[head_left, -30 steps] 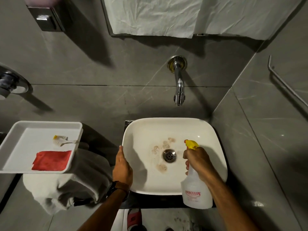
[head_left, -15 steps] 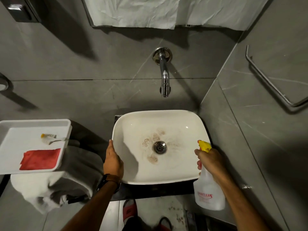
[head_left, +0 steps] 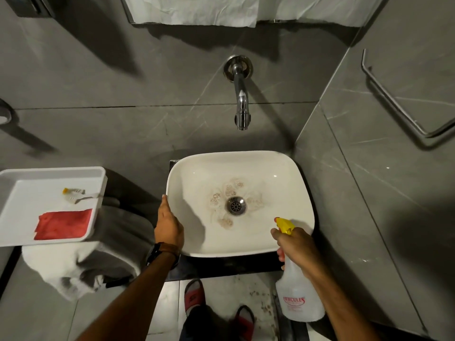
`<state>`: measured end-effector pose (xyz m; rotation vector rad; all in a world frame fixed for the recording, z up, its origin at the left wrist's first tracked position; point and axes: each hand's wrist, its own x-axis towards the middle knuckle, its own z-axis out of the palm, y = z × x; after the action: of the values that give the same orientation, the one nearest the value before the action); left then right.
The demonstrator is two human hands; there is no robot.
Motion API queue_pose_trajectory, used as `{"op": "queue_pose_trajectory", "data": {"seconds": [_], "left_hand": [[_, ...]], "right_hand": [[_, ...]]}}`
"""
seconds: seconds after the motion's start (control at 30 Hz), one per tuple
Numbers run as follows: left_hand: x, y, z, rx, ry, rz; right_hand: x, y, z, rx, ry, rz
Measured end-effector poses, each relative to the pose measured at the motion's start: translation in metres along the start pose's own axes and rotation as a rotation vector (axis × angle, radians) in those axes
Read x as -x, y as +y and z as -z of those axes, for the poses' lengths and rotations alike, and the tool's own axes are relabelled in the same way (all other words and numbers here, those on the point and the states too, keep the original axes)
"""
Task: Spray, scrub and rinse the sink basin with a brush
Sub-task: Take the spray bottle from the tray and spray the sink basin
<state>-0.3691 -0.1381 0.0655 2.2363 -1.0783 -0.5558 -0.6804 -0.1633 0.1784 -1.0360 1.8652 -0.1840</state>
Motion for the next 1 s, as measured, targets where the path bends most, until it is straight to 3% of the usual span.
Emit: {"op": "queue_pose_trajectory", "data": {"seconds": [0.6, 1.0], "left_hand": [[0.003, 0.011, 0.009, 0.003, -0.042, 0.063], [0.004, 0.013, 0.01, 0.041, -0.035, 0.062]], "right_hand": [[0.024, -0.028, -0.058, 0.108, -0.085, 0.071], [0.034, -0.056, -0.105, 0.219, -0.205, 0.238]]}}
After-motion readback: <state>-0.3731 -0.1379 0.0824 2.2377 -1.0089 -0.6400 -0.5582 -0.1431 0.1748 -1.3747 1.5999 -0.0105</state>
